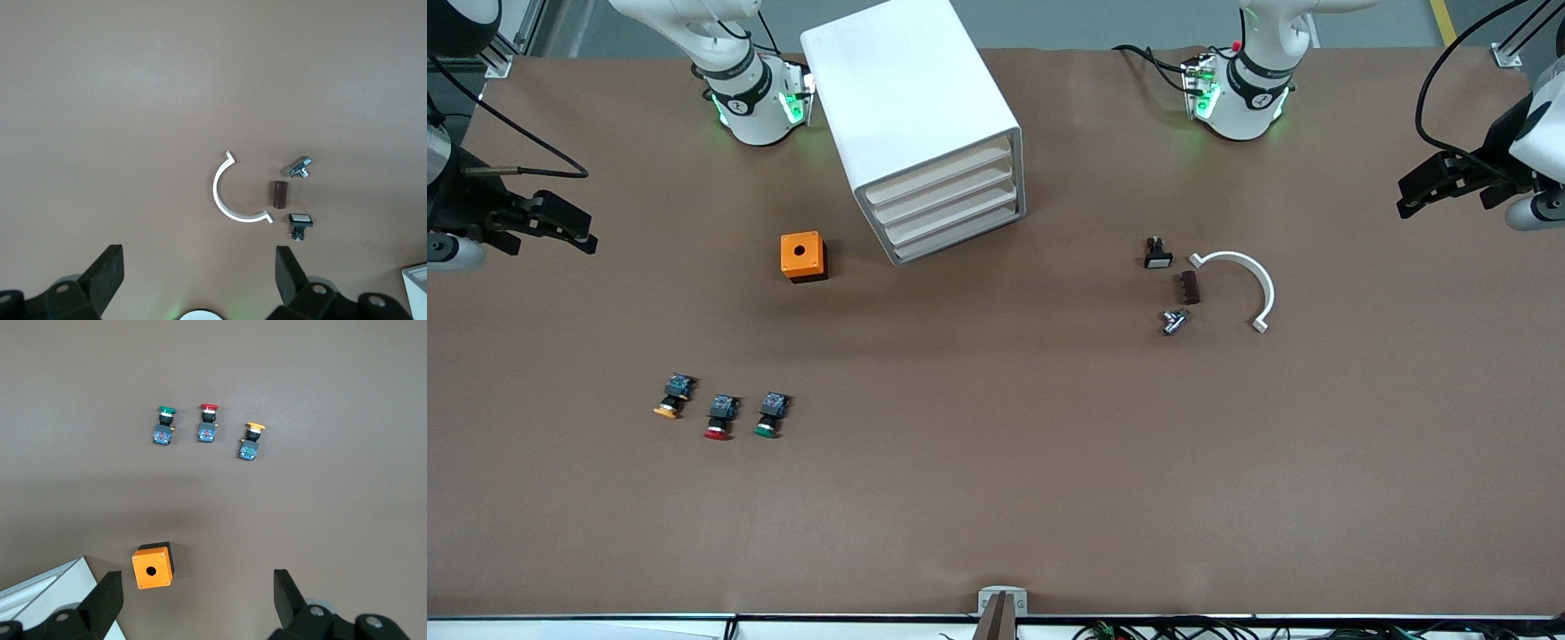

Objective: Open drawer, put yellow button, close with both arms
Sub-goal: 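Reach the left gripper to the drawer while the right gripper reaches the yellow button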

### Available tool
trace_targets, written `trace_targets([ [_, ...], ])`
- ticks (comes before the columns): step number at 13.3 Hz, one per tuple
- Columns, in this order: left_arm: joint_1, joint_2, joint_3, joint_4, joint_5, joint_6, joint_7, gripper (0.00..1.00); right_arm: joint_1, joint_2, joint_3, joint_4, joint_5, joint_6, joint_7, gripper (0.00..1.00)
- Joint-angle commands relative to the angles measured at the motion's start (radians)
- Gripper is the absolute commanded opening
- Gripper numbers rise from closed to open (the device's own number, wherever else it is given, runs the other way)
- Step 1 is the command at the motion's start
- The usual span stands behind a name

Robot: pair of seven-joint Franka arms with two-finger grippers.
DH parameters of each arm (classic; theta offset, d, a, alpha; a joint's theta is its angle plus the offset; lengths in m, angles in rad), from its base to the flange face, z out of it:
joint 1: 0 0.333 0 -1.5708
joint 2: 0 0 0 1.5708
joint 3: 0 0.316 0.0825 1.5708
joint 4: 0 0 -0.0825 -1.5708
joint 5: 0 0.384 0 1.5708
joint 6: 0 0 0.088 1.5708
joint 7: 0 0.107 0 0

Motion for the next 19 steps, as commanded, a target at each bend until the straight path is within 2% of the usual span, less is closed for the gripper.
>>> trace_targets([
  [1, 0.006, 0.010, -0.006, 0.024, 0.016, -0.012, -0.007, 1.00, 0.001, -0.020, -0.004, -0.014, -0.017, 0.015, 0.013, 1.00],
  [4, 0.006, 0.015, -0.006, 0.026, 0.016, -0.012, 0.001, 1.00, 0.001, -0.019, -0.004, -0.017, -0.015, 0.027, 0.013, 1.00],
  [9, -0.012, 0.122, -0.015, 0.026, 0.002, -0.006, -0.004, 1.00, 0.000, -0.016, -0.004, -0.017, -0.015, 0.058, 0.013, 1.00],
  [11, -0.014, 0.172, -0.019, 0.019, -0.078, 0.057, -0.027, 1.00, -0.003, -0.014, -0.004, -0.017, -0.015, 0.067, 0.011, 1.00],
  [12, -0.017, 0.200, -0.019, 0.024, -0.124, 0.069, -0.074, 1.00, -0.002, -0.014, -0.006, -0.017, -0.017, 0.069, 0.008, 1.00],
  [16, -0.077, 0.306, -0.042, 0.026, -0.174, 0.126, -0.246, 1.00, -0.005, 0.007, -0.006, -0.016, -0.017, 0.110, 0.002, 1.00],
  [19, -0.164, 0.402, -0.042, 0.071, -0.218, 0.126, -0.482, 1.00, -0.019, 0.046, -0.006, -0.016, -0.018, 0.136, 0.001, 1.00],
])
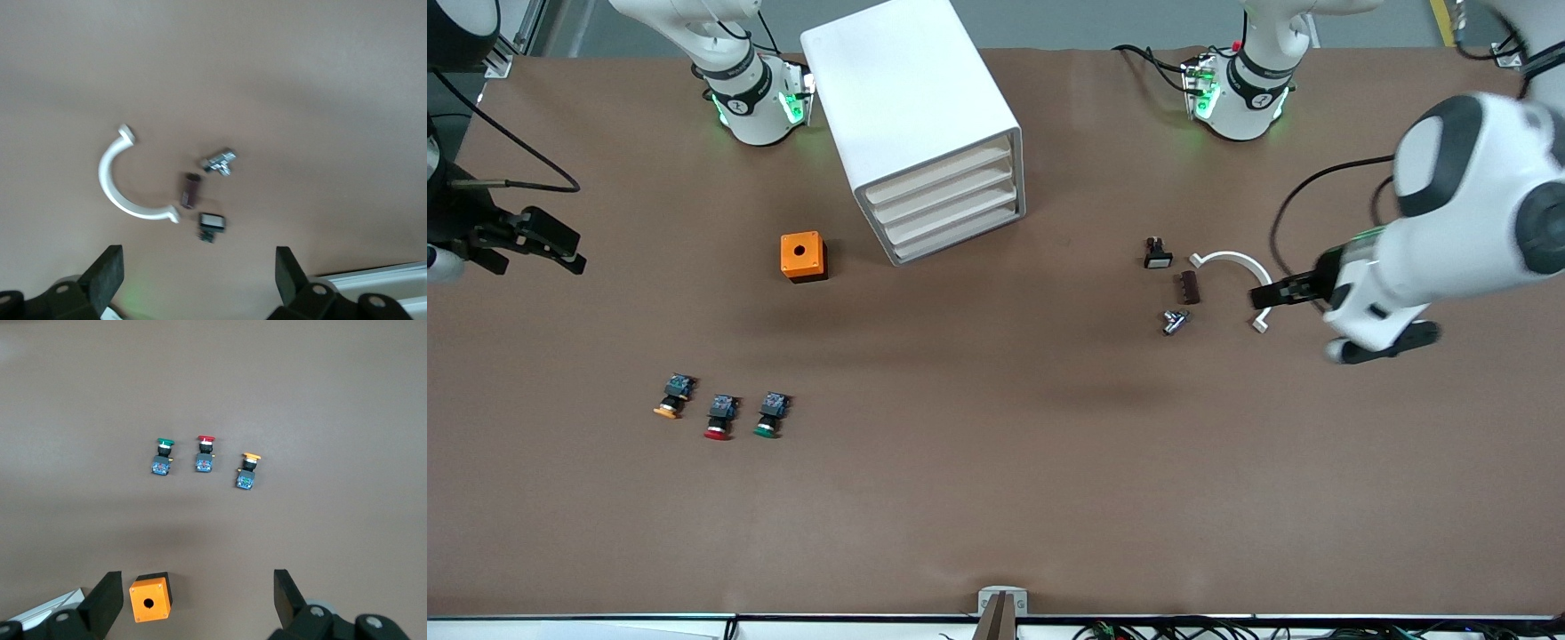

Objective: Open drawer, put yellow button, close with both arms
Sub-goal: 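Reach the left gripper to the drawer while the right gripper reaches the yellow button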

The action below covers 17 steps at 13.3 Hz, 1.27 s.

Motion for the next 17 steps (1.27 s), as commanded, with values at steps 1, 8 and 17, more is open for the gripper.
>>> trace_targets([
  [1, -0.085, 0.103, 0.000, 0.097, -0.025, -0.006, -0.214, 1.00, -0.020, 0.044, 0.006, -0.004, -0.017, 0.023, 0.001, 1.00],
  [8, -0.307, 0.281, -0.001, 0.207, -0.133, -0.005, -0.902, 1.00, -0.058, 0.244, 0.006, -0.003, -0.015, 0.171, -0.030, 1.00],
  [17, -0.439, 0.379, -0.001, 0.200, -0.526, -0.014, -1.606, 0.96, -0.098, 0.519, 0.006, -0.007, -0.014, 0.359, -0.030, 1.00],
])
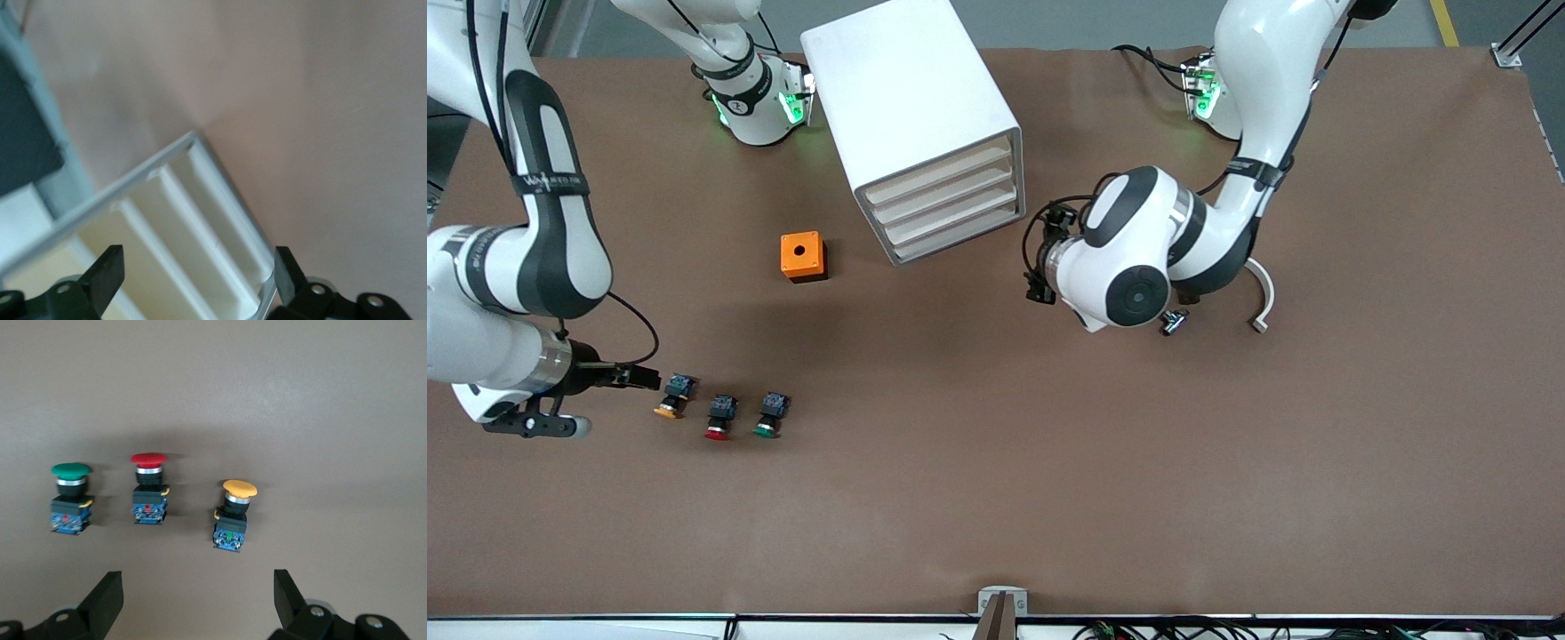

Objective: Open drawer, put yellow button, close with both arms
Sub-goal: 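Pull the top drawer open with the left gripper while the right gripper grasps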

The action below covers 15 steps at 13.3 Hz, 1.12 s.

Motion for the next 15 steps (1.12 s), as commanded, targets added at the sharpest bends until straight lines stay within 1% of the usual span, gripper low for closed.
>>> trace_targets([
  [1, -0.015, 0.051, 0.006, 0.026, -0.151, -0.020, -0.183, 0.94, -0.033, 0.064, 0.014, 0.013, -0.010, 0.042, -0.010, 1.00],
  [2, -0.017, 0.060, 0.007, 0.026, -0.211, -0.020, -0.251, 0.94, -0.044, 0.086, 0.014, 0.012, -0.010, 0.060, -0.016, 1.00],
  [4, -0.034, 0.074, 0.006, 0.026, -0.279, -0.020, -0.362, 0.94, -0.071, 0.126, 0.014, 0.012, -0.010, 0.079, -0.034, 1.00],
  [5, -0.043, 0.085, 0.006, 0.026, -0.293, -0.020, -0.424, 0.90, -0.081, 0.147, 0.014, 0.012, -0.010, 0.085, -0.034, 1.00],
  [6, -0.054, 0.097, 0.006, 0.026, -0.301, -0.020, -0.466, 0.80, -0.093, 0.163, 0.014, 0.012, -0.007, 0.089, -0.034, 1.00],
  [7, -0.069, 0.102, 0.006, 0.026, -0.327, -0.020, -0.483, 0.75, -0.094, 0.174, 0.014, 0.009, 0.000, 0.091, -0.034, 1.00],
  [9, -0.087, 0.109, 0.006, 0.026, -0.362, -0.026, -0.497, 0.68, -0.095, 0.186, 0.015, -0.003, 0.008, 0.092, -0.033, 1.00],
  [11, -0.100, 0.122, 0.006, 0.026, -0.383, -0.037, -0.526, 0.65, -0.087, 0.187, 0.017, -0.017, 0.026, 0.092, -0.033, 1.00],
  [13, -0.115, 0.131, 0.006, 0.026, -0.407, -0.040, -0.531, 0.64, -0.076, 0.200, 0.018, -0.025, 0.040, 0.094, -0.033, 1.00],
  [14, -0.126, 0.129, 0.006, 0.026, -0.408, -0.040, -0.531, 0.56, -0.075, 0.209, 0.018, -0.025, 0.043, 0.096, -0.033, 1.00],
  [15, -0.130, 0.131, 0.006, 0.026, -0.411, -0.042, -0.531, 0.46, -0.075, 0.212, 0.020, -0.025, 0.044, 0.096, -0.033, 1.00],
])
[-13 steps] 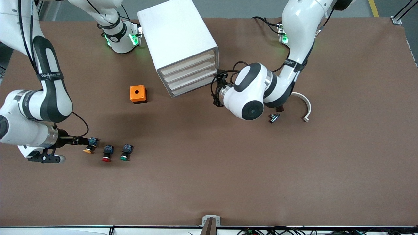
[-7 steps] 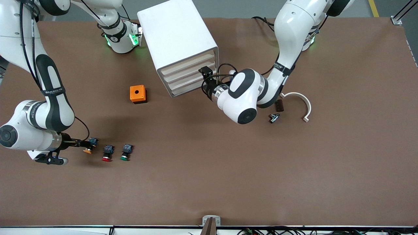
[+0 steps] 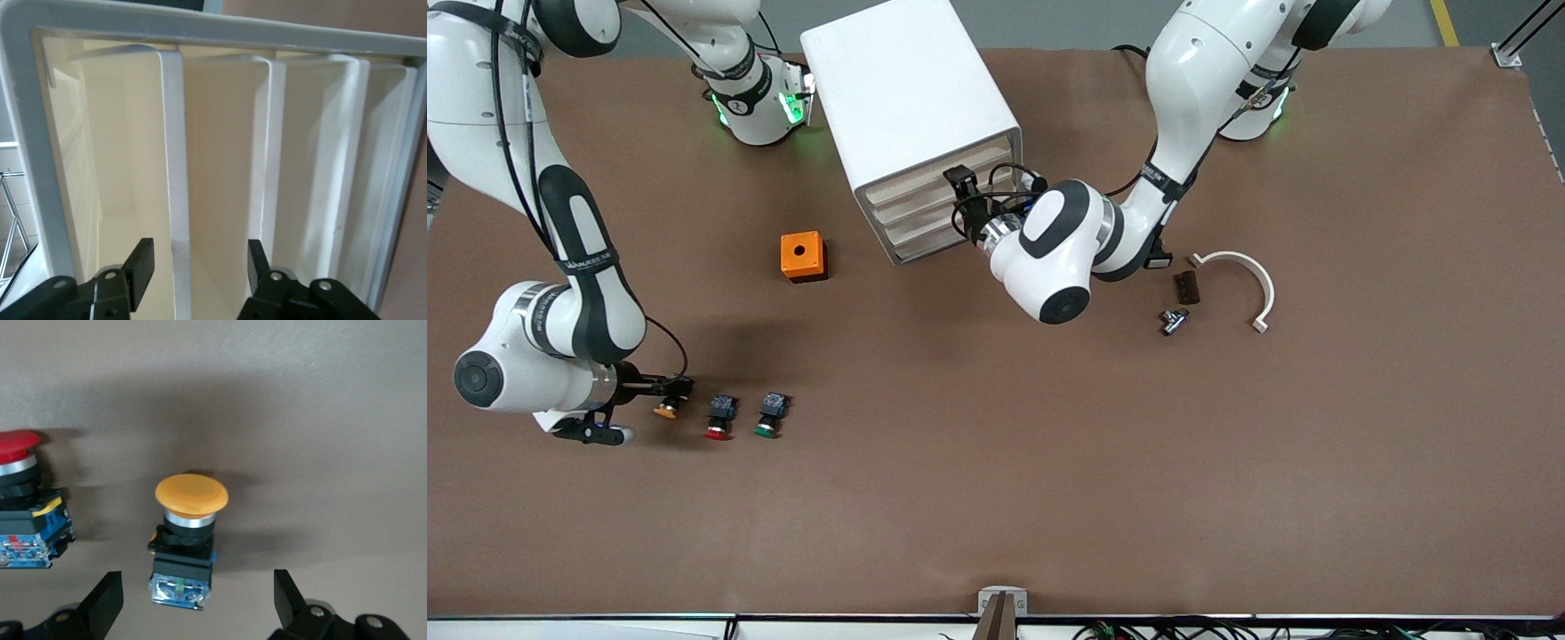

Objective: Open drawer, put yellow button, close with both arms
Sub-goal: 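Pull the top drawer open with the left gripper while the right gripper grasps, then lift the yellow button with the right gripper while the left gripper withdraws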

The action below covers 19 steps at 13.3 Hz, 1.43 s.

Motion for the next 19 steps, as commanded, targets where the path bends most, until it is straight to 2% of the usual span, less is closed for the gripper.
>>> trace_targets([
  [1, -0.020, 0.013, 0.006, 0.024, -0.039, -0.024, -0.019, 0.36, 0.005, 0.012, 0.003, -0.004, 0.018, 0.005, -0.009, 0.97],
  [2, -0.020, 0.013, 0.006, 0.023, -0.044, -0.024, -0.019, 0.26, 0.007, 0.015, 0.003, -0.004, 0.018, 0.005, -0.009, 0.91],
  [3, -0.021, 0.016, 0.006, 0.023, -0.042, -0.024, -0.019, 0.15, 0.008, 0.015, 0.003, -0.004, 0.018, 0.001, -0.009, 0.79],
  [4, -0.028, 0.019, 0.006, 0.024, -0.042, -0.022, -0.019, 0.11, 0.010, 0.015, 0.003, -0.004, 0.018, -0.002, -0.009, 0.68],
  [5, -0.026, 0.019, 0.006, 0.024, -0.041, -0.024, -0.017, 0.03, 0.019, 0.013, 0.003, -0.003, 0.018, -0.004, -0.008, 0.57],
  [9, 0.040, 0.019, 0.026, 0.035, -0.031, -0.047, 0.041, 0.01, 0.033, 0.007, 0.003, 0.011, 0.016, -0.019, -0.009, 0.13],
  [10, 0.070, 0.020, 0.029, 0.049, -0.031, -0.042, 0.072, 0.01, 0.036, 0.005, 0.003, 0.020, 0.016, -0.021, -0.009, 0.06],
  [14, 0.158, 0.063, 0.034, 0.141, -0.031, 0.031, 0.130, 0.02, 0.048, -0.019, 0.008, 0.051, 0.015, -0.024, -0.029, 0.01],
  [16, 0.169, 0.062, 0.065, 0.143, -0.033, 0.068, 0.156, 0.04, 0.085, -0.060, 0.008, 0.050, 0.016, -0.027, -0.011, 0.01],
  [19, 0.169, 0.060, 0.092, 0.153, -0.033, 0.071, 0.193, 0.12, 0.134, -0.122, 0.008, 0.051, 0.016, -0.114, 0.096, 0.01],
])
